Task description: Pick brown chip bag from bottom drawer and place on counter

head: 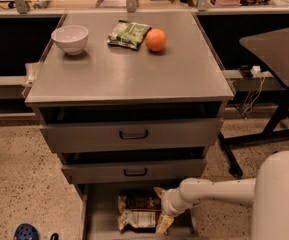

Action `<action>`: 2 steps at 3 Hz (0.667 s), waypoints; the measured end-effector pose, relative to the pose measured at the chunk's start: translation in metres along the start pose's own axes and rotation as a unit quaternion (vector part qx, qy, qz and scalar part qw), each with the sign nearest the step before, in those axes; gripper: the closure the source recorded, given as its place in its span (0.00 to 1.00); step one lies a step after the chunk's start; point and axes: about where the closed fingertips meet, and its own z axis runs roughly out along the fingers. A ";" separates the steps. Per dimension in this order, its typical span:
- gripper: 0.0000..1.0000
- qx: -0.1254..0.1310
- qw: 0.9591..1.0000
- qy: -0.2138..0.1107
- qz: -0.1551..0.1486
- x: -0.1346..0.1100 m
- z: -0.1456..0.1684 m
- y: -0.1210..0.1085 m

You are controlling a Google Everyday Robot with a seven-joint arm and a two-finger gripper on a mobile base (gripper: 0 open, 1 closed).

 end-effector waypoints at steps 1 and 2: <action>0.00 0.028 0.999 0.012 0.011 0.019 0.031 -0.012; 0.00 0.036 0.999 0.005 0.015 0.031 0.058 -0.017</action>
Offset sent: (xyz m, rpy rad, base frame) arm 0.0306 0.0051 -0.0997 0.0104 -0.0516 -0.0692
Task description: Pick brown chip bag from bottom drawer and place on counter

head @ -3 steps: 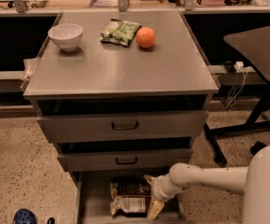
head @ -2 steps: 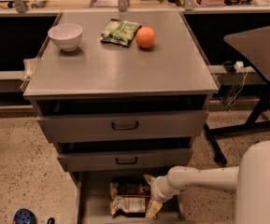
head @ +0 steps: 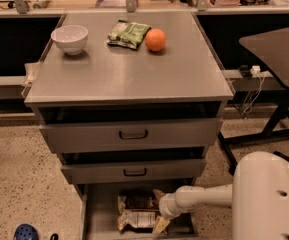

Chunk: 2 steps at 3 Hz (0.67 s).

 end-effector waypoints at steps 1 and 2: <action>0.00 -0.007 1.000 -0.026 0.001 0.008 0.026 0.002; 0.02 -0.031 0.998 -0.059 -0.003 0.016 0.058 0.005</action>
Offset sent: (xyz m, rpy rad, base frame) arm 0.0114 0.0162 -0.0749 0.1546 0.0417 0.0753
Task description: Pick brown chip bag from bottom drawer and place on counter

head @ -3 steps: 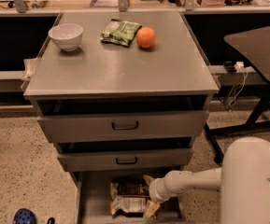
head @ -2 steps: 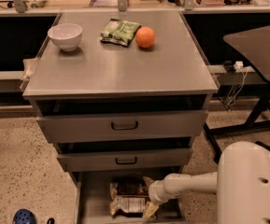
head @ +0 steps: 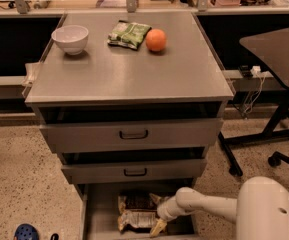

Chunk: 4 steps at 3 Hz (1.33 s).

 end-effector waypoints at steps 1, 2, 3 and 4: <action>0.25 -0.008 1.000 -0.006 0.004 0.003 0.006 0.001; 0.48 -0.007 1.000 -0.018 0.003 0.013 0.020 -0.006; 0.72 -0.007 1.000 -0.026 0.002 0.017 0.028 -0.011; 0.95 -0.007 0.999 -0.034 0.005 0.013 0.027 -0.009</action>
Offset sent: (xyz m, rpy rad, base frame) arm 0.0312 -0.0022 -0.0574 0.0881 -0.0053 0.0080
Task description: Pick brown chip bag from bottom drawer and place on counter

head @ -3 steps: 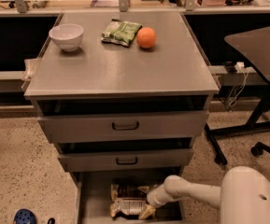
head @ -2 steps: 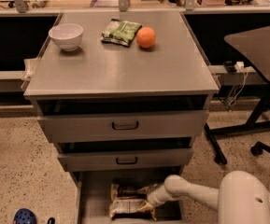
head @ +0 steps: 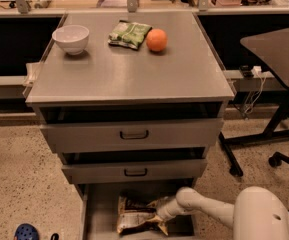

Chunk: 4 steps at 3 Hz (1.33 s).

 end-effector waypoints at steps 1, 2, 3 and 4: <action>1.00 0.000 1.000 0.000 0.000 -0.003 -0.004 0.000; 1.00 -0.004 0.998 -0.046 -0.050 -0.044 -0.033 0.018; 1.00 0.016 0.984 -0.132 -0.114 -0.091 -0.083 0.034; 1.00 0.047 0.961 -0.216 -0.167 -0.114 -0.131 0.044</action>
Offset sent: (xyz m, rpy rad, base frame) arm -0.0587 -0.0034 0.1649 0.3042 -0.4296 0.2935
